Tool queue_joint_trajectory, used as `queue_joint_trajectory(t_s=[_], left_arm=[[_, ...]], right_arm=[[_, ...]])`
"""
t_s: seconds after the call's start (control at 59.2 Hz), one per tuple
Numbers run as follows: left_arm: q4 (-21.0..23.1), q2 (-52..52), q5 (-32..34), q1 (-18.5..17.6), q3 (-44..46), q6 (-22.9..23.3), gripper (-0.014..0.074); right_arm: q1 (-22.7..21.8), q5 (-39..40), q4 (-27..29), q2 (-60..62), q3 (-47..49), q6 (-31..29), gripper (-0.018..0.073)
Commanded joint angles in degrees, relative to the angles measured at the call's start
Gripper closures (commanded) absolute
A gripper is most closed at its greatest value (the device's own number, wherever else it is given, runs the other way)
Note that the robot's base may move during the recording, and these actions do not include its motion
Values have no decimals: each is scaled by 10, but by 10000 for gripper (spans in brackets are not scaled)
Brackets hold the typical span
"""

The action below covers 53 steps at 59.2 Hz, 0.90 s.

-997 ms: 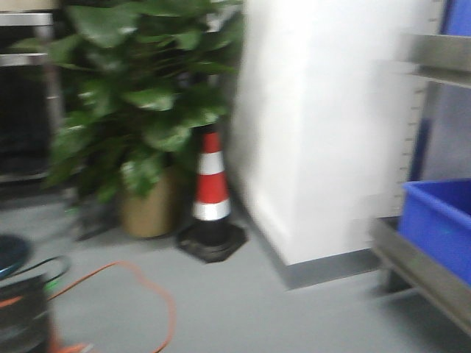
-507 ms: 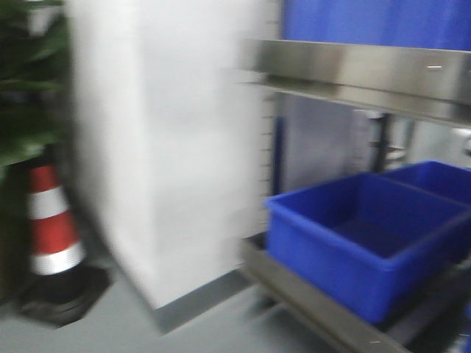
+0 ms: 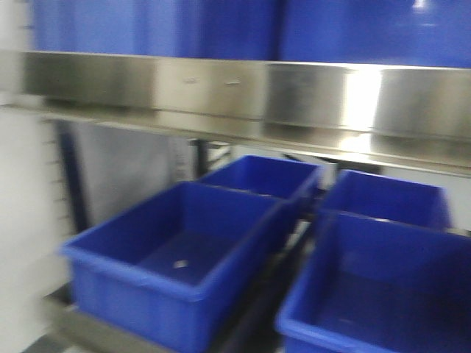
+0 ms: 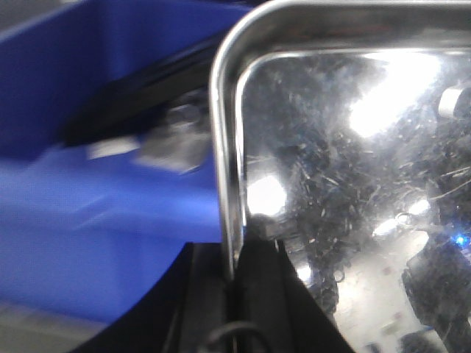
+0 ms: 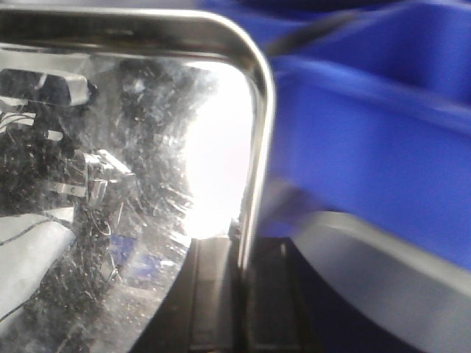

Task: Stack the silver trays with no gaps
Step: 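Drive the base along the aisle carrying the tray in both grippers, then align the held tray above the silver tray stack on the shelf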

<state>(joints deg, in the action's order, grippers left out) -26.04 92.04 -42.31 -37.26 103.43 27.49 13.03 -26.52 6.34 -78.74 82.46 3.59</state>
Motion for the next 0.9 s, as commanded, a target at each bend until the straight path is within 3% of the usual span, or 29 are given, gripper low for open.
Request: queue_joint_trajectory(t_s=[0.0,0.879], left_arm=[[-19,-8,14,-1,5,-4,616],[-19,-8,14,-1,5,-4,616]], right_arm=[[1,17,-11,5,3,-10,640],[1,17,-11,5,3,-10,640]])
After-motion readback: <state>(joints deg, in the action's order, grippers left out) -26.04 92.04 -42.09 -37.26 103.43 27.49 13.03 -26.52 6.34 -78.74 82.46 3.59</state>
